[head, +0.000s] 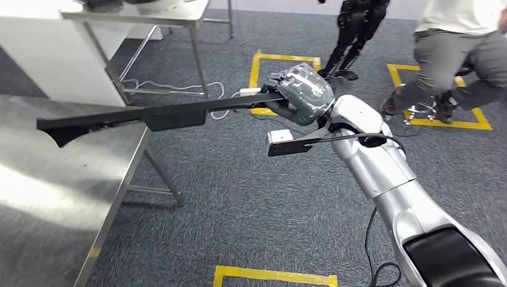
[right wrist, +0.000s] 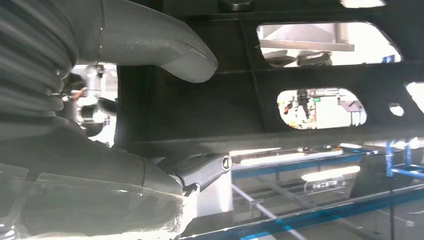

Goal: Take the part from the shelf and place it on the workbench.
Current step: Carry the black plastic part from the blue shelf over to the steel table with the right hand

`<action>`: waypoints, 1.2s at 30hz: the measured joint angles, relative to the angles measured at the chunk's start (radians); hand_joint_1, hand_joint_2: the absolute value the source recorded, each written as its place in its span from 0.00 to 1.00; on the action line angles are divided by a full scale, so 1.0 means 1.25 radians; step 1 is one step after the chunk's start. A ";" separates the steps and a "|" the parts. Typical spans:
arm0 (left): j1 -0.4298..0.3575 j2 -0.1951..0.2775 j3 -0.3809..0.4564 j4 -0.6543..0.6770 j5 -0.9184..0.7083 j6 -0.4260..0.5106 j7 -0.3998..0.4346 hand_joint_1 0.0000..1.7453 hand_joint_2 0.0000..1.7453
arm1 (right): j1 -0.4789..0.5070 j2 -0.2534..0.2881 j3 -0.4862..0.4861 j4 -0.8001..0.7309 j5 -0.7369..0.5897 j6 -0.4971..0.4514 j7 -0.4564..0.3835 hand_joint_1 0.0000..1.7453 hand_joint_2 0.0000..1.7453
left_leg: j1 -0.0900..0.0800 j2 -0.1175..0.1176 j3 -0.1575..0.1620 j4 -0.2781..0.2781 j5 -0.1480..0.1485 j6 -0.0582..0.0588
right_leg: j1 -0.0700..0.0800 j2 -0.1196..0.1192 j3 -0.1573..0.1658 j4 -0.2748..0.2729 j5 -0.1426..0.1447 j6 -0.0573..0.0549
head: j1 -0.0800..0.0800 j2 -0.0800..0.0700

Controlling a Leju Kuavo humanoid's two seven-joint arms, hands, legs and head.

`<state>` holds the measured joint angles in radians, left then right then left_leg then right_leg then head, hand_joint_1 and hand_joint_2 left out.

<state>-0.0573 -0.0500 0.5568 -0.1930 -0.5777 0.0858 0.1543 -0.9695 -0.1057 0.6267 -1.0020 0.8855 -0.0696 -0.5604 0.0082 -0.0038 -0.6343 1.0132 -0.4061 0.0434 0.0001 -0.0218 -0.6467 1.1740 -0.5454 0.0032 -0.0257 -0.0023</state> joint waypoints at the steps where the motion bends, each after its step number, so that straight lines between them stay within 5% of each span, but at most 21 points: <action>1: -0.001 0.001 0.001 0.000 0.000 0.000 0.000 0.00 1.00 | 0.002 -0.003 0.000 0.000 -0.001 0.000 0.000 1.00 1.00 | 0.000 -0.009 0.000 0.000 0.000 0.002 | -0.002 0.007 -0.029 0.056 -0.019 -0.001 | 0.001 0.000; 3: -0.003 0.001 0.001 0.000 0.000 0.000 0.000 0.00 1.00 | 0.007 -0.007 0.000 0.000 -0.001 0.000 0.000 1.00 1.00 | 0.001 -0.029 0.001 0.001 0.000 0.002 | -0.005 0.011 -0.062 0.114 -0.030 0.005 | 0.002 0.000; 4: -0.002 0.001 0.001 0.000 0.000 0.000 0.000 0.00 1.00 | 0.008 -0.008 0.000 0.000 -0.001 0.000 0.000 1.00 1.00 | 0.001 -0.038 0.001 0.001 0.000 0.002 | -0.007 0.013 -0.058 0.098 -0.018 0.012 | 0.002 0.000; 7: -0.001 0.001 0.001 0.000 0.000 0.000 -0.001 0.00 1.00 | 0.007 -0.011 -0.001 -0.001 -0.001 0.000 0.000 1.00 1.00 | 0.002 -0.064 -0.001 0.006 -0.002 -0.005 | -0.018 0.040 0.011 -0.059 0.049 0.030 | 0.003 0.000; 9: -0.001 0.002 0.002 0.000 0.000 0.000 -0.002 0.00 1.00 | 0.008 -0.011 0.000 -0.001 -0.002 0.000 0.000 1.00 1.00 | 0.002 -0.077 -0.007 0.010 -0.002 -0.015 | -0.020 0.053 0.035 -0.109 0.068 0.027 | 0.002 0.000; 11: 0.002 0.003 0.002 0.000 0.000 0.000 -0.002 0.00 1.00 | 0.009 -0.009 0.000 -0.001 -0.002 0.000 0.001 1.00 1.00 | 0.004 -0.086 -0.011 0.009 0.000 -0.024 | -0.018 0.042 0.037 -0.110 0.071 0.017 | 0.002 0.000; 13: 0.004 0.002 0.002 0.000 0.000 0.000 -0.002 0.00 1.00 | 0.007 -0.008 0.000 -0.002 -0.001 0.000 0.001 1.00 1.00 | 0.004 -0.060 -0.021 0.030 -0.015 -0.032 | -0.019 0.030 0.039 -0.114 0.073 0.006 | 0.000 0.000; 15: 0.004 0.003 0.002 0.000 0.000 0.000 -0.002 0.00 1.00 | 0.005 -0.007 0.000 -0.003 -0.002 0.000 0.001 1.00 1.00 | 0.003 -0.018 -0.057 0.108 -0.060 -0.038 | -0.018 0.017 0.041 -0.116 0.074 -0.004 | -0.003 0.000; 18: 0.003 0.002 0.002 0.000 -0.005 0.000 -0.002 0.00 1.00 | 0.008 -0.006 0.001 -0.003 -0.003 0.000 0.001 1.00 1.00 | 0.004 -0.001 -0.115 0.227 -0.102 -0.041 | -0.012 -0.005 0.041 -0.115 0.072 -0.010 | -0.004 0.000; 20: 0.004 0.002 0.002 0.000 -0.012 0.000 -0.001 0.00 1.00 | 0.010 -0.005 0.002 -0.003 -0.003 0.000 0.001 1.00 1.00 | 0.003 0.005 -0.092 0.183 -0.069 -0.037 | -0.009 -0.019 0.042 -0.115 0.071 -0.011 | -0.004 0.000; 22: 0.003 0.002 0.002 0.000 -0.017 0.000 0.000 0.00 1.00 | 0.008 -0.002 0.002 -0.003 -0.003 -0.001 0.000 1.00 1.00 | -0.003 0.033 -0.034 0.077 -0.027 -0.026 | -0.004 -0.030 0.044 -0.115 0.069 -0.011 | -0.004 0.000; 24: 0.000 0.002 0.002 0.000 -0.022 0.001 0.000 0.00 1.00 | 0.005 0.001 0.002 -0.002 -0.004 -0.001 -0.001 1.00 1.00 | -0.011 0.052 -0.004 0.020 -0.015 -0.016 | 0.001 -0.041 0.045 -0.115 0.066 -0.007 | -0.003 0.000; 26: -0.001 0.002 0.002 0.000 -0.028 0.002 0.001 0.00 1.00 | 0.004 0.005 0.002 -0.002 -0.004 -0.001 -0.001 1.00 1.00 | -0.014 0.040 -0.004 0.013 -0.015 -0.009 | 0.004 -0.054 0.048 -0.118 0.064 -0.003 | -0.003 0.000; 28: 0.000 0.002 0.002 0.000 -0.034 0.002 0.002 0.00 1.00 | 0.002 0.010 0.002 -0.002 -0.004 -0.001 -0.001 1.00 1.00 | -0.009 0.026 0.005 0.002 -0.008 0.000 | 0.004 -0.045 0.045 -0.106 0.054 0.002 | -0.003 0.000; 31: -0.003 0.001 0.002 0.000 -0.041 0.001 0.004 0.00 1.00 | 0.001 0.013 0.003 -0.001 -0.005 -0.001 -0.002 1.00 1.00 | -0.003 0.003 0.011 -0.008 0.001 0.010 | -0.002 0.002 -0.014 0.019 0.003 0.001 | 0.001 0.000; 33: -0.004 0.001 0.002 0.000 -0.043 0.001 0.004 0.00 1.00 | 0.007 0.013 0.004 0.002 -0.006 -0.001 -0.002 1.00 1.00 | -0.003 -0.018 0.011 -0.007 0.001 0.011 | -0.007 0.010 -0.056 0.099 -0.018 0.005 | 0.002 0.000; 34: -0.004 0.001 0.002 0.000 -0.045 0.001 0.004 0.00 1.00 | 0.009 0.013 0.004 0.003 -0.006 -0.001 -0.003 1.00 1.00 | -0.002 -0.029 0.011 -0.007 0.001 0.010 | -0.010 0.012 -0.059 0.098 -0.011 0.012 | 0.002 0.000; 36: -0.003 0.001 0.002 0.000 -0.051 0.000 0.004 0.00 1.00 | 0.010 0.015 0.005 0.006 -0.005 -0.001 -0.005 1.00 1.00 | -0.001 -0.048 0.011 -0.004 0.000 0.007 | -0.015 0.019 -0.025 0.015 0.030 0.028 | 0.002 0.000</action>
<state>-0.0606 -0.0485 0.5589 -0.1934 -0.6409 0.0858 0.1592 -0.9575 -0.0866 0.6333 -0.9946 0.8790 -0.0710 -0.5671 0.0072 -0.0640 -0.6202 1.0085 -0.4066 0.0524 -0.0183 0.0018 -0.6785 1.1934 -0.5076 0.0377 -0.0231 -0.0023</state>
